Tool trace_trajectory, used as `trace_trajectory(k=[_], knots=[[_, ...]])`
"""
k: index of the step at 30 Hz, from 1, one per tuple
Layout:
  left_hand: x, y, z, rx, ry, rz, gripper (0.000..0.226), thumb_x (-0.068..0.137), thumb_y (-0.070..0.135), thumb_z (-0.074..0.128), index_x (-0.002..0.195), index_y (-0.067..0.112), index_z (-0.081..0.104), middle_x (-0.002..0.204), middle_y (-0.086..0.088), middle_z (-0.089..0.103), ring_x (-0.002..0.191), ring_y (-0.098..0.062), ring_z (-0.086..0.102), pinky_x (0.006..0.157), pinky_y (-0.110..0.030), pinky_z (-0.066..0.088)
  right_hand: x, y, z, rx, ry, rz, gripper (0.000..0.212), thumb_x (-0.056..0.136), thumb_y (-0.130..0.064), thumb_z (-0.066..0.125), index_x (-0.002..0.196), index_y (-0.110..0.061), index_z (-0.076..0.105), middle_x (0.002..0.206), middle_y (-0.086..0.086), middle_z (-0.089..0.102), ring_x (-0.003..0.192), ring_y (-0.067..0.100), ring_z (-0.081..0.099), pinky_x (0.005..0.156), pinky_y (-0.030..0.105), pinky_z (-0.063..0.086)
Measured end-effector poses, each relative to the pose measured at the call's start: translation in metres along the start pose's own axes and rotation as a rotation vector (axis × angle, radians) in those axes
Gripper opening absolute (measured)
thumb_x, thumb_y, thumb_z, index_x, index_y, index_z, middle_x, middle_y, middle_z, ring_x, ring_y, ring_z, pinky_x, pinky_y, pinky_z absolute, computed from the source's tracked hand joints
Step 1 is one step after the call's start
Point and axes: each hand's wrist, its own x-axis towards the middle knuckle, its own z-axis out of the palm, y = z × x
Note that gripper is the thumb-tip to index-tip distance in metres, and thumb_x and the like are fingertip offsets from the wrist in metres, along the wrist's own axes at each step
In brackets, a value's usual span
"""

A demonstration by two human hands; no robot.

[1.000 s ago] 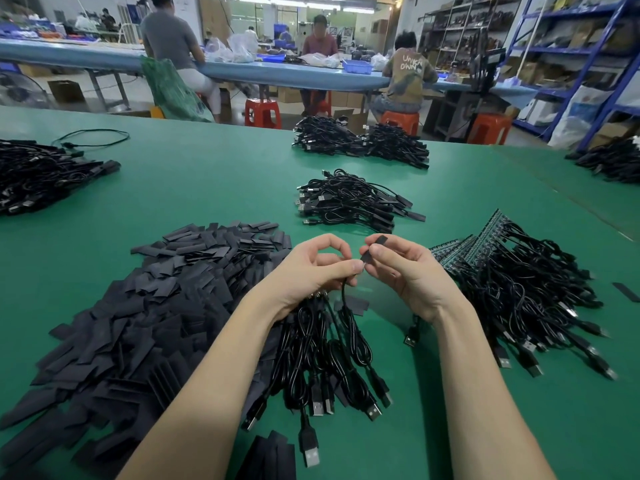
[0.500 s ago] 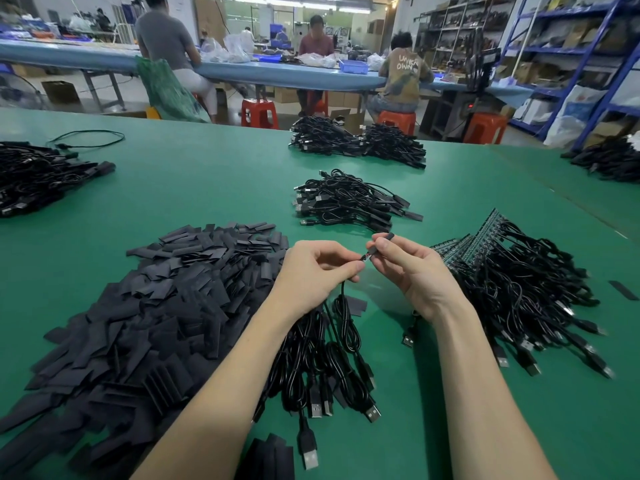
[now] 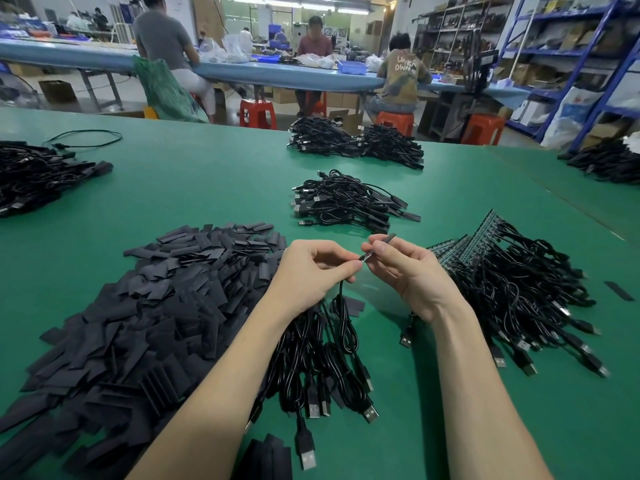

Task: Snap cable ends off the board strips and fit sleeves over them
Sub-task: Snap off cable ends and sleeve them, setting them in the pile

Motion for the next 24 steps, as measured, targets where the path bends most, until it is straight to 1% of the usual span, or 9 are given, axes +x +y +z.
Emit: trace_trajectory(k=[3,6,10,14,19,24], knots=[[0.0005,-0.0008,-0.0006,0.014,0.007,0.005,0.009,0.082,0.014,0.083,0.082,0.022,0.08,0.075,-0.003,0.077,0.072,-0.019,0.076,0.071,-0.018,0.053,0.0004,-0.0018,-0.0017,0.039,0.022,0.013,0.018,0.073,-0.016,0.079,0.091,-0.011,0.081,0.099,0.01,0.076,0.085,0.015,0.071,0.076,0.021,0.057],[-0.0002,-0.0009,-0.0002,0.024,0.008,0.013,0.006,0.082,0.013,0.083,0.085,0.018,0.08,0.075,-0.002,0.077,0.072,-0.018,0.075,0.071,-0.017,0.053,0.0002,-0.0018,-0.0023,0.043,0.028,0.02,0.02,0.072,-0.014,0.08,0.091,-0.011,0.081,0.096,0.009,0.074,0.084,0.016,0.07,0.077,0.021,0.058],[-0.0006,-0.0005,0.0001,0.006,0.007,0.024,0.006,0.082,0.011,0.083,0.086,0.015,0.08,0.075,-0.003,0.077,0.072,-0.017,0.075,0.073,-0.018,0.054,0.0001,-0.0017,-0.0035,0.071,0.033,0.039,0.028,0.074,-0.011,0.077,0.102,-0.009,0.075,0.098,0.012,0.076,0.083,0.018,0.073,0.076,0.022,0.058],[-0.0004,-0.0018,-0.0004,-0.002,0.003,0.039,0.007,0.081,0.013,0.083,0.086,0.017,0.08,0.075,-0.004,0.077,0.072,-0.018,0.075,0.074,-0.02,0.055,0.0006,0.0001,-0.0025,0.111,0.039,0.042,0.022,0.075,-0.009,0.076,0.098,-0.008,0.074,0.098,0.012,0.076,0.084,0.017,0.073,0.073,0.021,0.059],[0.0006,-0.0045,-0.0021,0.019,-0.004,0.069,0.006,0.081,0.014,0.083,0.085,0.017,0.08,0.075,-0.004,0.077,0.072,-0.02,0.075,0.075,-0.025,0.057,0.0006,0.0008,-0.001,0.087,0.019,0.025,0.022,0.076,-0.011,0.076,0.098,-0.009,0.073,0.1,0.012,0.076,0.087,0.017,0.073,0.073,0.021,0.058],[0.0009,-0.0057,-0.0031,0.04,-0.012,0.077,0.005,0.082,0.017,0.083,0.086,0.018,0.08,0.076,-0.003,0.077,0.073,-0.022,0.076,0.079,-0.033,0.061,-0.0003,-0.0008,-0.0014,0.075,0.032,0.015,0.022,0.073,-0.01,0.078,0.094,-0.009,0.075,0.102,0.015,0.076,0.085,0.019,0.073,0.074,0.021,0.058]])
